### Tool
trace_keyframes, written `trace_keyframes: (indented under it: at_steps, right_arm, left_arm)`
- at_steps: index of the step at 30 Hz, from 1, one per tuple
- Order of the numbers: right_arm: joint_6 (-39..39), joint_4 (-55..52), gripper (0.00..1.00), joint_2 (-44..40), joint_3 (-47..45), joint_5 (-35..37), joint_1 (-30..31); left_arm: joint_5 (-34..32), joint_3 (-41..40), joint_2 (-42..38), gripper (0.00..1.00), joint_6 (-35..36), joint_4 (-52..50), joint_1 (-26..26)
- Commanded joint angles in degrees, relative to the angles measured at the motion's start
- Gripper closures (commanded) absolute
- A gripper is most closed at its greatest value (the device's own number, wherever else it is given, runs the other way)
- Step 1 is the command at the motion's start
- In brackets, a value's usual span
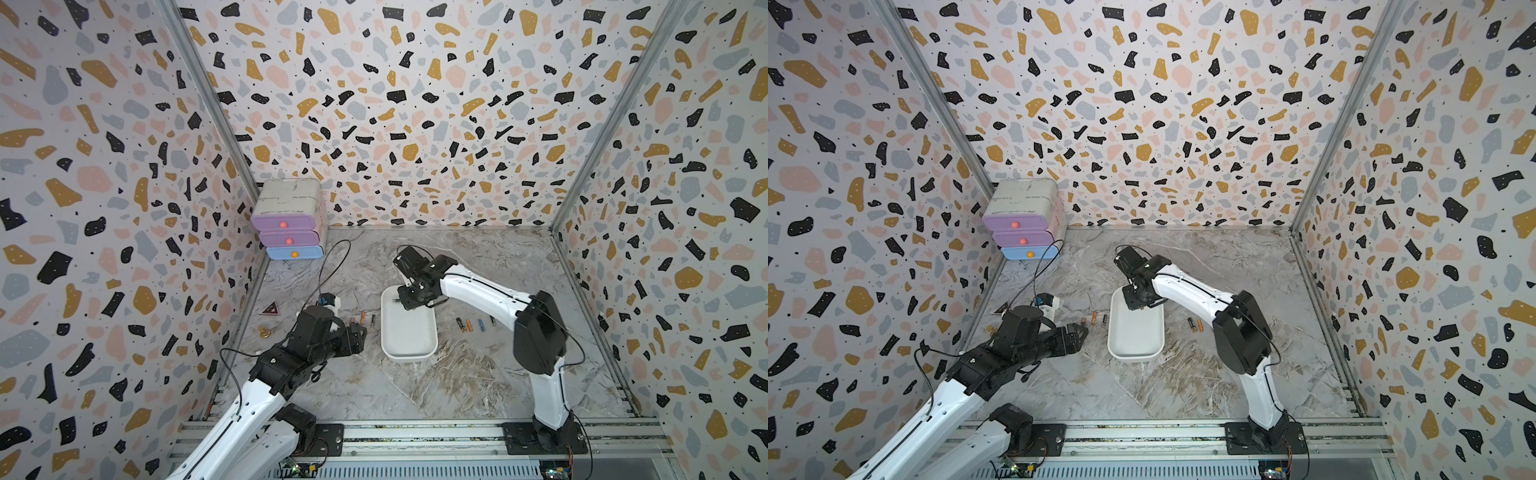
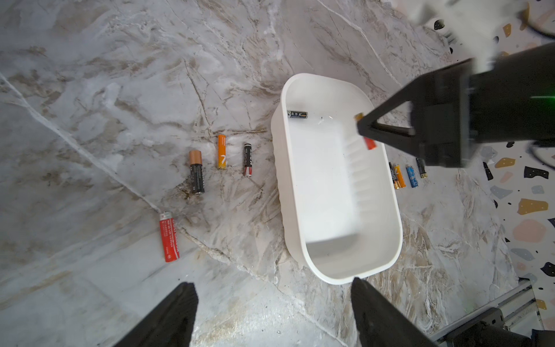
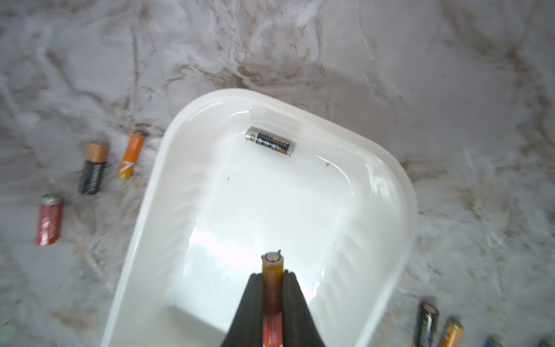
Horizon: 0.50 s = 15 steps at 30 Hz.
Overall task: Take the batteries out of the storage box
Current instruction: Pick up the battery from the storage box, then place the battery at the center of the board.
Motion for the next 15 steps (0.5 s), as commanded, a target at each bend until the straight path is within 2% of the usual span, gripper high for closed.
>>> trace_keyframes:
  at_steps: [1, 4, 6, 10, 15]
  right_arm:
    - [0.4, -1.21, 1.0, -12.48, -8.2, 0.05, -2.04]
    - [1.35, 0.8, 1.0, -22.84, -19.69, 1.76, -6.24]
    - [1.2, 1.67, 1.0, -26.79, -25.21, 3.25, -8.14]
    - [0.77, 3.13, 1.0, -24.32, -30.51, 2.09, -9.34]
    - [2.25, 9.32, 1.0, -18.87, -32.64, 0.63, -9.34]
  left_arm:
    - [-0.24, 0.67, 0.77, 0.16, -0.49, 3.11, 0.2]
    - [0.26, 0.61, 1.59, 0.16, -0.57, 3.64, 0.15]
    - [0.28, 0.43, 2.03, 0.16, -0.46, 4.25, 0.2]
    - [-0.07, 0.4, 3.16, 0.16, -0.46, 5.16, 0.16]
    - [-0.07, 0.94, 3.75, 0.16, -0.66, 4.6, 0.19]
